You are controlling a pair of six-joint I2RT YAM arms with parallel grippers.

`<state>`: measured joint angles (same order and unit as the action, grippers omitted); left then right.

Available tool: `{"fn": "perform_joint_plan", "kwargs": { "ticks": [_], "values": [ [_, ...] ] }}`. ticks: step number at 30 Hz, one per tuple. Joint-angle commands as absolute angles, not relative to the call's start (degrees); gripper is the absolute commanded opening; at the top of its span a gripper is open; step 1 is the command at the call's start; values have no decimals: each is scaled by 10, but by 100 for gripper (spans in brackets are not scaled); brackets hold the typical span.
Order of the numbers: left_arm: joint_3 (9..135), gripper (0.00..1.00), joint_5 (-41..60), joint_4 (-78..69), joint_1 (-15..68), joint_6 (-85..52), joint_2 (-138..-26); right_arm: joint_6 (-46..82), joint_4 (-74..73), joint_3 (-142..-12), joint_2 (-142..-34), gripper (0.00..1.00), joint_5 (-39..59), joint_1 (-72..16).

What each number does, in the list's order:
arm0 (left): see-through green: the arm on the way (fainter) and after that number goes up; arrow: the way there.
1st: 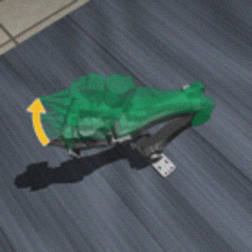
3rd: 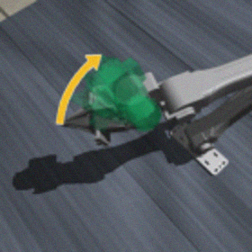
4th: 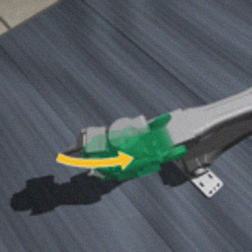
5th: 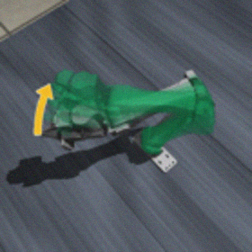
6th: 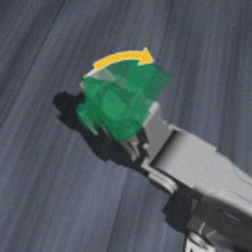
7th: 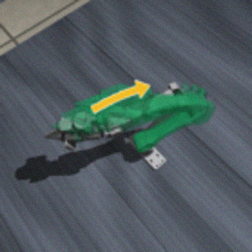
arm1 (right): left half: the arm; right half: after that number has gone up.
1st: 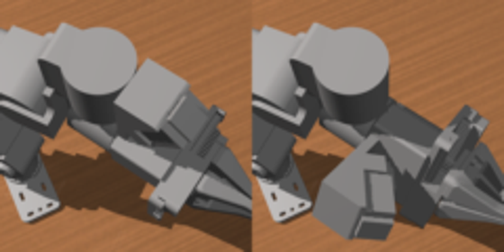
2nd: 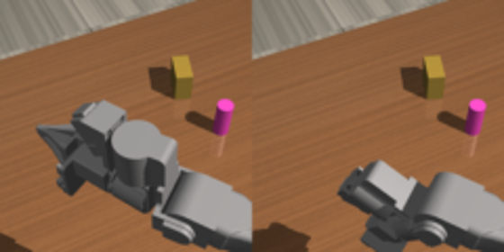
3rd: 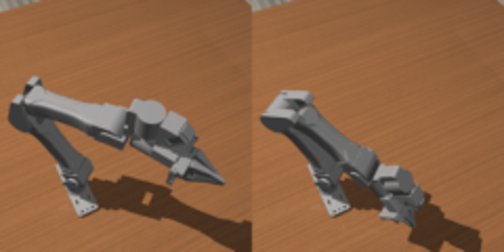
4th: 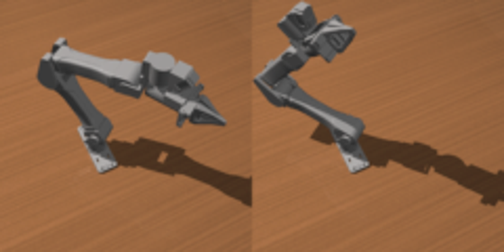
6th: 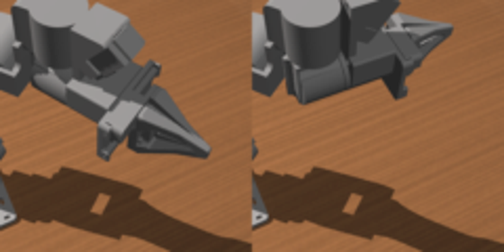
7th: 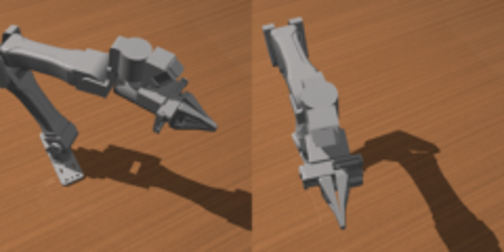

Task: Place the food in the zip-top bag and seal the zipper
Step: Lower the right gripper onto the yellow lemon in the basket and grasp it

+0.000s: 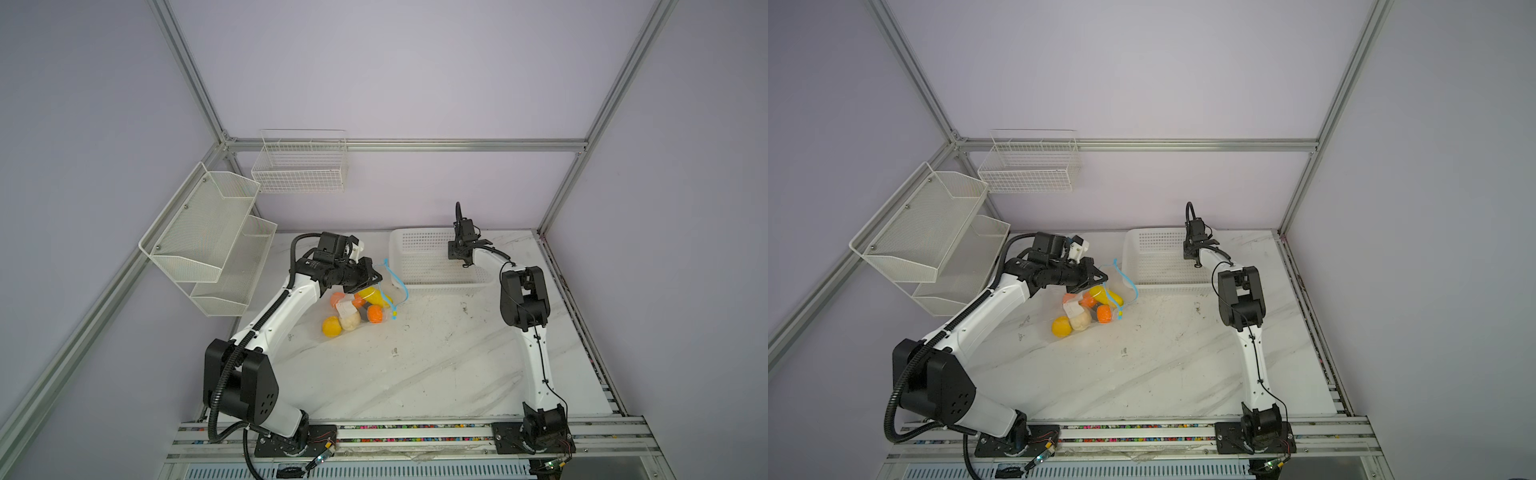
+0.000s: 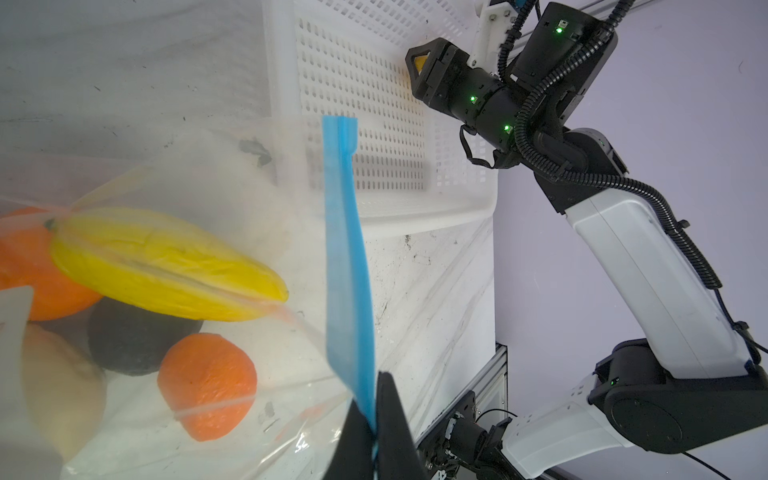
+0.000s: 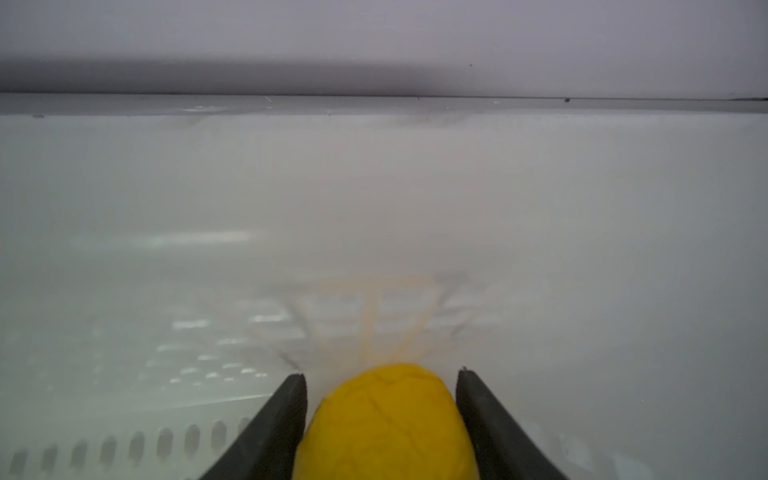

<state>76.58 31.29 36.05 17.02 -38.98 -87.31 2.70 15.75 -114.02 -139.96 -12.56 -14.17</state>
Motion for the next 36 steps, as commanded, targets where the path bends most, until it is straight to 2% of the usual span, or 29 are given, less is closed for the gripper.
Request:
{"fn": "perform_joint_plan", "kwargs": {
  "ticks": [1, 36],
  "values": [
    [763, 0, 318, 349, 173, -391, -872, 28, 174, -1148, -1394, 59, -120, -139],
    [759, 0, 317, 349, 173, -391, -867, 28, 172, -1135, -1371, 56, -120, -140]
  ]
}}
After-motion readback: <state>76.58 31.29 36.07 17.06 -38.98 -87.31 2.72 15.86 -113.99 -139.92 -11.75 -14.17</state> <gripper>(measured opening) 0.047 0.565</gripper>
